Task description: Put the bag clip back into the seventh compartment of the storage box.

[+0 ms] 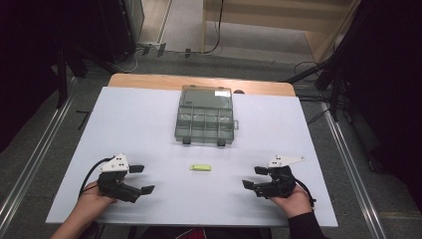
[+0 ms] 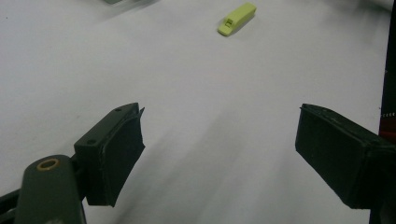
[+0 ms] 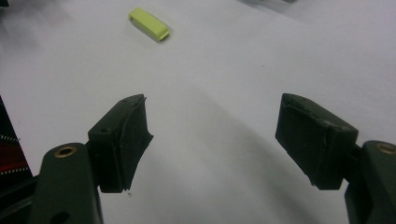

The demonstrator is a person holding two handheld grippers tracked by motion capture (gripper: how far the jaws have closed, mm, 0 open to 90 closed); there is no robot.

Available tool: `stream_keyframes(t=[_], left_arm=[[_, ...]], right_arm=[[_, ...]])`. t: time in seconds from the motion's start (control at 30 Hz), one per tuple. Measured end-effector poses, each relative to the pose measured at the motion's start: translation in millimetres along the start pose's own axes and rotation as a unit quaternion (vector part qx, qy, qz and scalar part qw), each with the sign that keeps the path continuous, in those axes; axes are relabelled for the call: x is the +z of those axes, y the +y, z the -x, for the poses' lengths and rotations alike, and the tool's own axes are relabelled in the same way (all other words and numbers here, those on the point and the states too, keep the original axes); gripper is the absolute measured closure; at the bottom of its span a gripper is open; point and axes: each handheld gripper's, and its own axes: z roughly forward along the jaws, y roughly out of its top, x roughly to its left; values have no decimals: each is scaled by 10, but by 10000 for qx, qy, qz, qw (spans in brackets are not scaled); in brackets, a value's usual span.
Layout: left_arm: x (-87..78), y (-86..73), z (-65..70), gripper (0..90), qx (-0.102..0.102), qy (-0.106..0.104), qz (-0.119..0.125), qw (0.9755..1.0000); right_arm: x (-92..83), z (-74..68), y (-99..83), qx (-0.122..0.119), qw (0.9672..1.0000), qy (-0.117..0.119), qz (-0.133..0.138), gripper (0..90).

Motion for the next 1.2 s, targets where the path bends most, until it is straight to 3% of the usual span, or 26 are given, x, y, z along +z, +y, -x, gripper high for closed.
stream_keyframes(t=[0.47,0.77,1.2], left_arm=[[2,0,0,148,0,3,-5,10000],[1,0,-1,148,-3,0,-6,10000],[3,-1,3,148,-1,-1,-12,10000]], right_arm=[[13,3,-12,105,9999,55,29,266],[25,18,-10,45,10000,-5,-65,251],[94,40,170,-90,9998,-123,-87,238]])
